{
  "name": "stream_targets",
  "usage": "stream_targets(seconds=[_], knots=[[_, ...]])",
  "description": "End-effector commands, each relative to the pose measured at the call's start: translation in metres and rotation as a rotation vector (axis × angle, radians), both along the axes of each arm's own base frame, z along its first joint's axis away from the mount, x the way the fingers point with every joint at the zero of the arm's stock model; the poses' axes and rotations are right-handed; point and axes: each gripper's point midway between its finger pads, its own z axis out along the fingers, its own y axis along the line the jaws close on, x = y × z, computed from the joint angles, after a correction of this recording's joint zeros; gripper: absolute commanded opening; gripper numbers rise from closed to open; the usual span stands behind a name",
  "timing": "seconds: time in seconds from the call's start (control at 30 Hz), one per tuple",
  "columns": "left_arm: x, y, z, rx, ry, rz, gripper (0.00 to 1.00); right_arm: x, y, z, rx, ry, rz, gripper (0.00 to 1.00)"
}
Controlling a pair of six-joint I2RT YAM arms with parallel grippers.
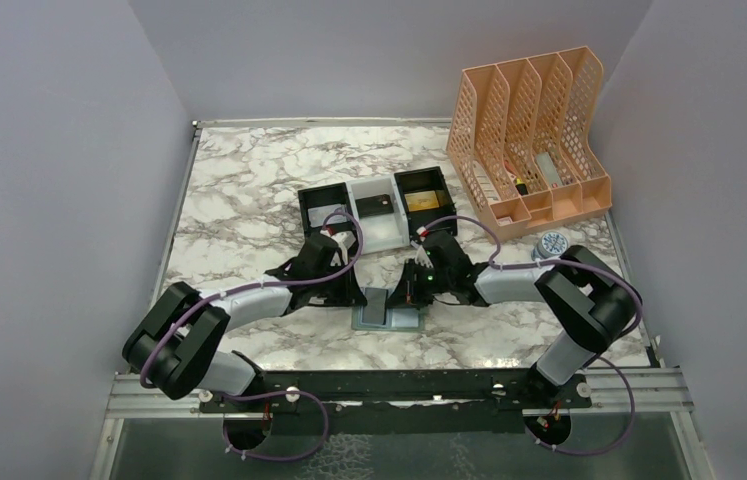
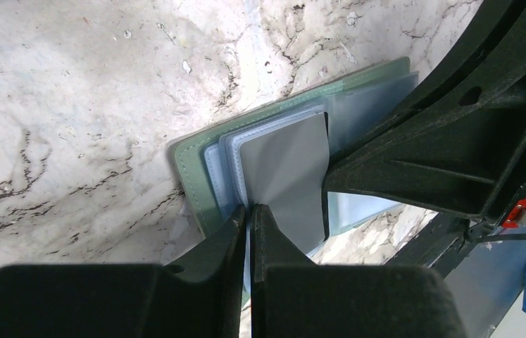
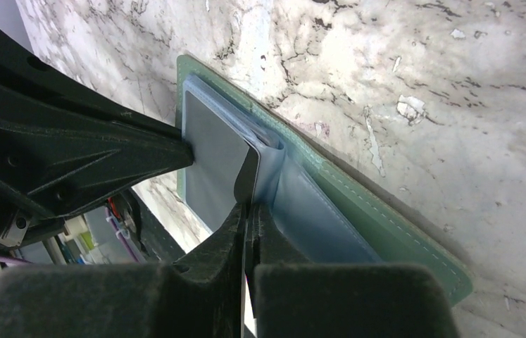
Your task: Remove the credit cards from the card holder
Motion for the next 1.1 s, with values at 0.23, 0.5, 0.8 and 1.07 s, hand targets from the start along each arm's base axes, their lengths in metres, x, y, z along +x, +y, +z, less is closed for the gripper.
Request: stream_targets(seconds=[0.23, 0.5, 0.8, 1.07], knots=[[-0.014, 0.012, -0.010, 0.056, 0.021, 0.028, 0.00, 0.003, -0.001, 0.022, 0.032, -0.073, -0.013, 0.02], [-0.018, 0.009, -0.010, 0.044, 0.036, 0.025, 0.00, 0.006, -0.004, 0.008, -0.033, -0.041, -0.018, 0.20], [-0.022, 0.004, -0.008, 0.025, 0.046, 0.019, 0.10, -0.009, 0.004, -0.010, 0.001, 0.020, 0.074, 0.21], [-0.025, 0.008, -0.006, 0.037, 0.041, 0.035, 0.23, 0.003, -0.003, 0.001, -0.040, -0.058, 0.042, 0.01]])
